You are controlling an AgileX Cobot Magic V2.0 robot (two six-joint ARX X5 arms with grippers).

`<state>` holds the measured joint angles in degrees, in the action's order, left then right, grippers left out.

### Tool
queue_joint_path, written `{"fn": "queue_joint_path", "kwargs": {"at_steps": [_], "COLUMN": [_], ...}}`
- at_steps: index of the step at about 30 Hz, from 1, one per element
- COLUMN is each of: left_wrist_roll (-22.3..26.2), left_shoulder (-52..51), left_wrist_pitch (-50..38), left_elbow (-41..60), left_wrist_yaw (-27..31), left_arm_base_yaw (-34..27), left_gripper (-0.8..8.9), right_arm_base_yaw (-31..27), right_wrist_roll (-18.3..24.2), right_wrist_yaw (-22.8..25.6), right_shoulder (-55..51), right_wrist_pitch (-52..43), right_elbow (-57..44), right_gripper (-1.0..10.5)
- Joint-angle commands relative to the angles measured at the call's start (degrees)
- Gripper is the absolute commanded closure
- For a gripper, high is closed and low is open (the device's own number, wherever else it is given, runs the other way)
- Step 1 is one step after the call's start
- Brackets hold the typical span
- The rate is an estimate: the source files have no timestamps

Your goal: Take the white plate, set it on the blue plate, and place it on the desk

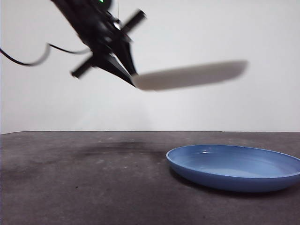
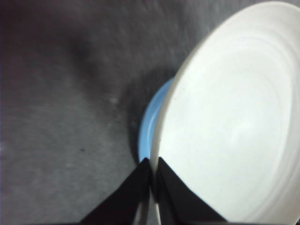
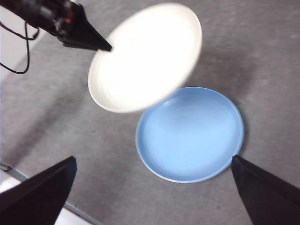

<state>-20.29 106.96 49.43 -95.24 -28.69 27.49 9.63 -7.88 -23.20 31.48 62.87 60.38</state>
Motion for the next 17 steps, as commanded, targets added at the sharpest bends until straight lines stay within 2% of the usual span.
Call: {"fn": "queue_joint_path", "kwargs": {"at_steps": [1,9,17], "left_wrist_roll": [-0.2,-0.1,-0.1], "left_shoulder": [4.3,11.3,13.8], "left_wrist_pitch": [0.4,0.5,-0.2], "left_elbow": [-3.0,-3.6,-3.6], "left_wrist_yaw": [-0.2,-0.2,0.9], "left_arm_base_yaw": [2.3,7.2,9.4], "left_gripper": [7.97,7.97,7.97], "right_arm_base_yaw": [0.0,0.0,0.0], "right_wrist_roll": [1.7,2.0,2.0], "right_wrist_yaw": [0.8,0.8,0.8], "right_shoulder": [0.2,0.2,0.2], "right_wrist_pitch": [0.6,0.8,0.9], "right_elbow": [2.1,2.9,2.9], "right_gripper": [3.6,3.6,3.6]}}
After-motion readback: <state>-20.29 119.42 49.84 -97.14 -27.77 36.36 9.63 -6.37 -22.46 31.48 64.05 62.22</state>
